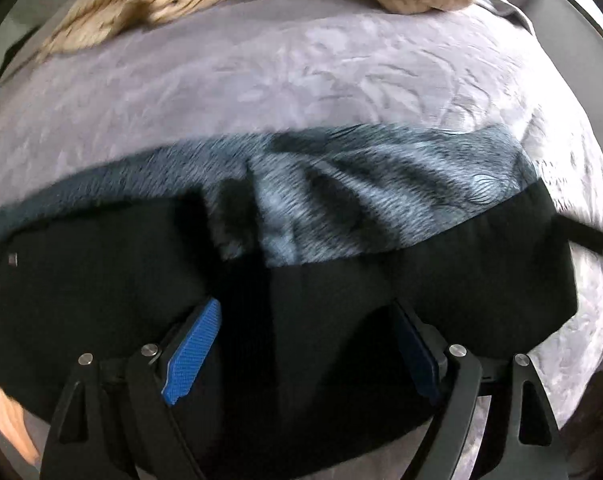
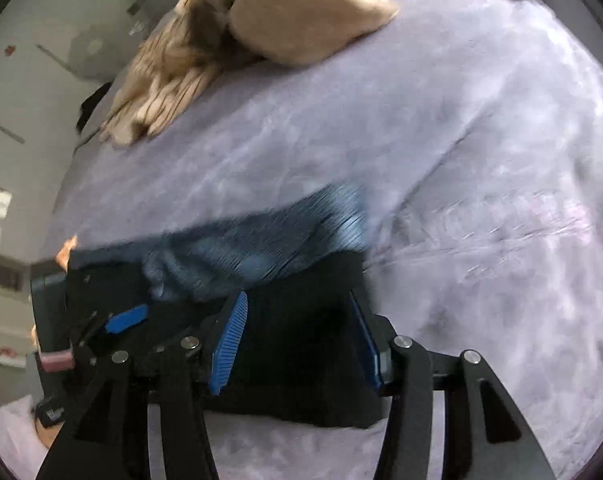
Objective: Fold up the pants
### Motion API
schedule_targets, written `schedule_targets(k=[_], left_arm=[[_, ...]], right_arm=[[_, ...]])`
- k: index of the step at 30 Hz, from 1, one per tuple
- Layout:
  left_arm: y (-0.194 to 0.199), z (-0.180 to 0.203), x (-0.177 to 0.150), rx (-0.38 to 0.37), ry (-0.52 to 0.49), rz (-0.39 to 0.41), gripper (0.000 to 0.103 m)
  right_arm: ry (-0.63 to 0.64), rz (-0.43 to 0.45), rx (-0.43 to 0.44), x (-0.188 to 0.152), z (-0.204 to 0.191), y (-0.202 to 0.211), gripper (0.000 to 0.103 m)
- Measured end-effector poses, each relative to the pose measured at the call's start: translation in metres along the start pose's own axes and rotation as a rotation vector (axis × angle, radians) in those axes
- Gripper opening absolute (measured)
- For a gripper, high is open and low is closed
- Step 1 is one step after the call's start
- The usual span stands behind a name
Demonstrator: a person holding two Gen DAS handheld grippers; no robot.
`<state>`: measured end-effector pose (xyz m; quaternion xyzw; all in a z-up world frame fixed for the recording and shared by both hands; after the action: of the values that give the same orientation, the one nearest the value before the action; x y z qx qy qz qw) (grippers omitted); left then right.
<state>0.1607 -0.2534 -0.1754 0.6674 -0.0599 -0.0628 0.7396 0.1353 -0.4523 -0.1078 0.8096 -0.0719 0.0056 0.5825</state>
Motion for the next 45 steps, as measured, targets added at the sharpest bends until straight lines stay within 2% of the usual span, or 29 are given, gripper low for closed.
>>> schedule_targets(k=[3,5,8,13,16,20,23,29,36,37,38,40,43,45], left_arm=[[0.012,-0.011,-0.012,0.050,0.009,-0.002,0.086],[0.018,-0.017,-0.022,0.082,0.006,-0.012,0.086],[0.027,-0.024,-0.044,0.089,0.018,-0.040,0.086],[0.043,-0.029,-0.078,0.122,0.055,-0.063,0.086],[0.049,-0.021,-0.094,0.125,0.074,-0.078,0.086],[0.059,-0.007,-0.112,0.146,0.072,-0.083,0.086],[0.071,-0.001,-0.116,0.150,0.088,-0.075,0.086],[0.095,-0.005,-0.103,0.167,0.128,-0.020,0.086],[0.114,-0.002,-0.092,0.184,0.137,0.030,0.086],[0.116,-0.001,-0.092,0.185,0.138,0.033,0.088],[0.117,-0.001,-0.091,0.190,0.140,0.035,0.101],[0.122,-0.002,-0.090,0.201,0.146,0.054,0.103],[0.128,-0.002,-0.090,0.211,0.153,0.062,0.103],[0.129,-0.003,-0.091,0.222,0.157,0.061,0.103]], right_arm=[[0.013,-0.059,-0.037,-0.010,-0.006,-0.028,0.057],[0.042,-0.051,-0.082,-0.013,-0.013,-0.029,0.060],[0.067,-0.096,-0.022,-0.023,-0.028,-0.029,0.060],[0.116,-0.151,0.007,-0.040,-0.046,-0.021,0.061],[0.103,-0.173,0.022,-0.052,-0.048,-0.011,0.068],[0.110,-0.199,-0.007,-0.066,-0.050,-0.002,0.078],[0.123,-0.222,-0.021,-0.080,-0.045,0.007,0.079],[0.112,-0.247,-0.032,-0.094,-0.037,0.017,0.079],[0.156,-0.180,-0.056,-0.082,-0.044,0.039,0.080],[0.160,-0.174,-0.056,-0.080,-0.044,0.041,0.081],[0.164,-0.169,-0.059,-0.078,-0.045,0.043,0.082],[0.174,-0.159,-0.066,-0.076,-0.046,0.045,0.082],[0.187,-0.148,-0.066,-0.073,-0.048,0.048,0.087],[0.198,-0.134,-0.071,-0.072,-0.051,0.050,0.098]])
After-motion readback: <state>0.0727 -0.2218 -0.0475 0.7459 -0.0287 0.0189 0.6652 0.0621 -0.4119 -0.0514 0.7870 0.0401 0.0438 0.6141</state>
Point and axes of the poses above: each gripper's, at about its wrist camera, not at the fingertips, and y roughly against the way its jaws point, z to its right, x to its top, the point moved 7 cm from there along -y, roughly the way its jaws point, and after that the axes turned 11 degrees about -z, right-handed, at the moved point
